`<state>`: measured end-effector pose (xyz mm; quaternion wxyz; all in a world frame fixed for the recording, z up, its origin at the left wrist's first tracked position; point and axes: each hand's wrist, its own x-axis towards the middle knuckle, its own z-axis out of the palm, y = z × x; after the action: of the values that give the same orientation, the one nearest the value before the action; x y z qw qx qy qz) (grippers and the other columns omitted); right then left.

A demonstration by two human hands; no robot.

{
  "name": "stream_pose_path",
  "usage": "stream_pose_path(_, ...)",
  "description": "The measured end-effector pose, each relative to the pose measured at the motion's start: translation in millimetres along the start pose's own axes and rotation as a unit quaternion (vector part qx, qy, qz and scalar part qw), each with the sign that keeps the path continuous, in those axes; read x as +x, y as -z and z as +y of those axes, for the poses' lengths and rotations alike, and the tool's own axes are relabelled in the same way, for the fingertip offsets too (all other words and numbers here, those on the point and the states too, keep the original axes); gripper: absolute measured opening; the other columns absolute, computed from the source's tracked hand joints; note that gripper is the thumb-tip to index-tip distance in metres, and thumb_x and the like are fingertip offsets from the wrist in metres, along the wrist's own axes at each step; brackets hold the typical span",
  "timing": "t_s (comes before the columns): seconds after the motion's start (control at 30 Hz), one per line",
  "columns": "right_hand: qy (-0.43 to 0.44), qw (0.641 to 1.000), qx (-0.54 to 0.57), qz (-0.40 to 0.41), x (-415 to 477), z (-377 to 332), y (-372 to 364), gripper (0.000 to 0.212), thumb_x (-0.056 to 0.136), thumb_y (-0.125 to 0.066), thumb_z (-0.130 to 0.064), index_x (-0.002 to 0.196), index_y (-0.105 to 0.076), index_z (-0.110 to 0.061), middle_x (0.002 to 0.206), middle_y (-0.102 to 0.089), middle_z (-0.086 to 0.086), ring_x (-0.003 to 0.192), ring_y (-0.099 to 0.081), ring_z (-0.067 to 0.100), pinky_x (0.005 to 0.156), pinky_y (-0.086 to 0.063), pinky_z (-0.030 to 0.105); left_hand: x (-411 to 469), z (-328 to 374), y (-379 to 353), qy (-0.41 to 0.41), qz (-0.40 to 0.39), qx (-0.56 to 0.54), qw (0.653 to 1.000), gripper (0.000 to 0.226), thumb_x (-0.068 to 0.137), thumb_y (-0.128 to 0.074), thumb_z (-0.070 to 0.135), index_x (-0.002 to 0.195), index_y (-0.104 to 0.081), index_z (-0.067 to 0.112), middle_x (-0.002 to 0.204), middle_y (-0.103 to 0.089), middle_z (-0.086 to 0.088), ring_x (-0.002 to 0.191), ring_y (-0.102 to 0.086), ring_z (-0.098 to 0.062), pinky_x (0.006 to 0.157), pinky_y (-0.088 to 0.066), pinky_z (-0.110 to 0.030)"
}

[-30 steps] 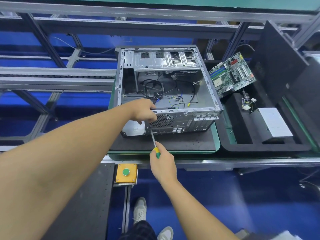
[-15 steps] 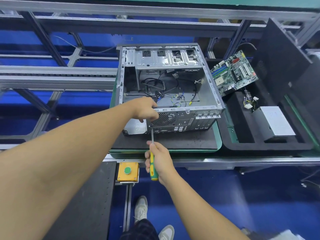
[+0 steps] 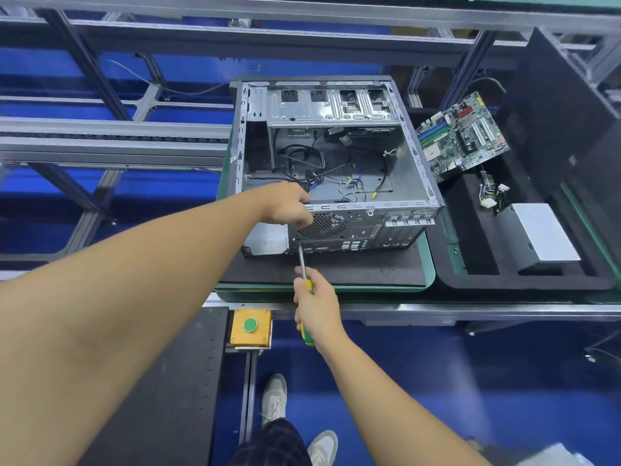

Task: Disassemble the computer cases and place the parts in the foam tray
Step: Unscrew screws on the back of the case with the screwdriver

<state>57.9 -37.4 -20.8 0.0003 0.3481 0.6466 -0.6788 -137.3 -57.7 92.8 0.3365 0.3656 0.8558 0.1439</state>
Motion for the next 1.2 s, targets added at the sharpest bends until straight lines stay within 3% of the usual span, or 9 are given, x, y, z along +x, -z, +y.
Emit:
stream_pose_path(0.13,0.021,0.997,-0.077,-0.004,3.8,2.1,11.1,0.028,0.101,-0.046,-0.034,0.126,-0.056,-0.043,0.079,-0.055,-0.008,0.060,-0.045,0.016,0.058,-0.045,0.031,-0.3,0.8,-0.1,-0.008,0.000,0.010,1.000,0.016,0.055,-0.058,0.026,0.065,-0.052,0.014,0.061,-0.046,0.000,0.059,-0.040,-0.019,0.057,-0.030,-0.029)
stream_pose_path(0.27,0.035,0.982,-0.182,0.034,5.5,4.0,10.1,0.037,0.103,-0.044,-0.039,0.140,-0.049,-0.042,0.112,-0.065,-0.006,0.093,-0.060,0.018,0.079,-0.052,0.034,0.8,-1.4,-0.4,-0.009,0.003,0.011,1.000,0.013,0.061,-0.060,0.022,0.067,-0.052,0.014,0.060,-0.045,0.000,0.058,-0.038,-0.019,0.056,-0.029,-0.029)
stream_pose_path(0.4,0.044,0.973,-0.219,0.054,2.3,3.9,3.5,0.038,0.104,-0.042,-0.037,0.142,-0.047,-0.041,0.106,-0.066,-0.001,0.087,-0.061,0.021,0.069,-0.046,0.030,0.5,-1.8,-0.7,-0.010,0.006,0.011,1.000,0.014,0.060,-0.060,0.022,0.067,-0.051,0.013,0.059,-0.043,0.002,0.057,-0.038,-0.018,0.056,-0.028,-0.029)
stream_pose_path(0.47,0.026,0.989,-0.145,0.022,1.8,-1.7,-0.3,0.028,0.104,-0.040,-0.034,0.129,-0.053,-0.037,0.087,-0.061,0.000,0.065,-0.054,0.018,0.060,-0.047,0.030,-0.4,-0.8,-0.1,-0.010,0.001,0.004,1.000,0.017,0.055,-0.057,0.025,0.067,-0.051,0.013,0.058,-0.043,0.002,0.057,-0.038,-0.018,0.055,-0.028,-0.029)
stream_pose_path(0.57,-0.064,0.992,0.092,-0.054,5.0,-11.5,-0.5,0.016,0.104,-0.045,-0.029,0.113,-0.054,-0.020,0.065,-0.053,-0.001,0.043,-0.045,0.016,0.042,-0.043,0.028,-0.8,-0.4,0.3,-0.009,-0.005,-0.003,1.000,0.012,0.060,-0.059,0.021,0.068,-0.053,0.013,0.060,-0.047,0.000,0.058,-0.040,-0.019,0.056,-0.030,-0.029)
stream_pose_path(0.73,-0.109,0.958,0.239,-0.110,5.5,-15.7,6.5,0.019,0.100,-0.050,-0.023,0.114,-0.054,-0.010,0.063,-0.052,0.004,0.045,-0.044,0.018,0.042,-0.040,0.027,-1.4,1.0,0.5,-0.007,-0.013,-0.012,1.000,0.018,0.055,-0.057,0.025,0.068,-0.055,0.012,0.061,-0.052,-0.003,0.059,-0.046,-0.021,0.059,-0.036,-0.031)
stream_pose_path(0.9,-0.134,0.913,0.322,-0.211,6.7,-18.7,20.1,0.032,0.099,-0.041,-0.017,0.125,-0.051,-0.002,0.074,-0.052,0.007,0.058,-0.047,0.019,0.056,-0.045,0.034,-0.6,1.3,1.2,-0.008,-0.022,-0.021,1.000,0.018,0.056,-0.057,0.024,0.069,-0.054,0.012,0.061,-0.051,-0.002,0.058,-0.047,-0.021,0.059,-0.037,-0.031)
stream_pose_path(1.07,-0.074,0.979,0.161,-0.099,1.2,-14.5,12.8,0.020,0.106,-0.042,-0.012,0.122,-0.055,-0.010,0.082,-0.057,0.008,0.061,-0.052,0.017,0.059,-0.051,0.033,0.2,0.2,1.9,-0.005,-0.030,-0.032,0.999,0.019,0.055,-0.057,0.024,0.070,-0.054,0.013,0.065,-0.052,-0.001,0.061,-0.049,-0.020,0.057,-0.042,-0.031)
stream_pose_path(1.2,-0.001,0.986,-0.163,0.035,-2.4,-19.4,3.3,0.017,0.102,-0.051,-0.025,0.118,-0.053,-0.021,0.098,-0.059,0.000,0.083,-0.054,0.019,0.074,-0.048,0.036,1.6,1.2,1.6,-0.007,-0.035,-0.018,0.999,0.022,0.055,-0.057,0.025,0.073,-0.054,0.013,0.069,-0.052,-0.004,0.063,-0.048,-0.023,0.060,-0.040,-0.034)
